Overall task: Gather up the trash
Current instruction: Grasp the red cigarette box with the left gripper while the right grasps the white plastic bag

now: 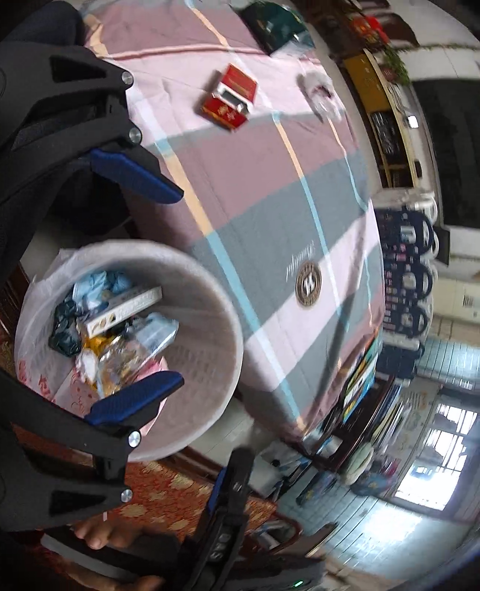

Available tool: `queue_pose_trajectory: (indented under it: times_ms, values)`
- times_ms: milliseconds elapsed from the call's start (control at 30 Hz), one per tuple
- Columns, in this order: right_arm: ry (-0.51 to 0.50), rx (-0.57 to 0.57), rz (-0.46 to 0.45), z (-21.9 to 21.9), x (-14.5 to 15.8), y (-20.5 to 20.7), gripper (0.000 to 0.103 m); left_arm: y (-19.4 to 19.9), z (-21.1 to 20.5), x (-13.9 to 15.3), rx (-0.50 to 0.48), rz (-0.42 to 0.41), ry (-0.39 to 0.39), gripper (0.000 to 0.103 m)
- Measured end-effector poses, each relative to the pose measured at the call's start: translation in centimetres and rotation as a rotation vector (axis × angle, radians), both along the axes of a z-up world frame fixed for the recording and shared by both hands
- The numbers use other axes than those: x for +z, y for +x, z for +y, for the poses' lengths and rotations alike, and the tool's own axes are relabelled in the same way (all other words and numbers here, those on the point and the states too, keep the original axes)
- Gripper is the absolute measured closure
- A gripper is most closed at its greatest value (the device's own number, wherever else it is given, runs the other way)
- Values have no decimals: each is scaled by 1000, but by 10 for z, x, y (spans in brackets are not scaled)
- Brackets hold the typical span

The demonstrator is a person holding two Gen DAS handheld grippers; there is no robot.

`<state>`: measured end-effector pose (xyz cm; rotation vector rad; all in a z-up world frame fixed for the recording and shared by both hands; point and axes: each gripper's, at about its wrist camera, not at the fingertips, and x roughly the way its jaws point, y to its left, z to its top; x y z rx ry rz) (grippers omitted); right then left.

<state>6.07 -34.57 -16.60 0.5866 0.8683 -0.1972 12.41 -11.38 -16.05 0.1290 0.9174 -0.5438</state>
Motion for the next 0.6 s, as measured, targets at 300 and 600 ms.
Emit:
queue_pose_trajectory:
  times_ms: [300, 600]
  values:
    - [-2, 28, 48, 10, -14, 19, 19, 139, 124, -45, 598, 228, -21, 11]
    - [39, 40, 94, 11, -33, 30, 19, 223, 131, -83, 692, 311, 63, 8]
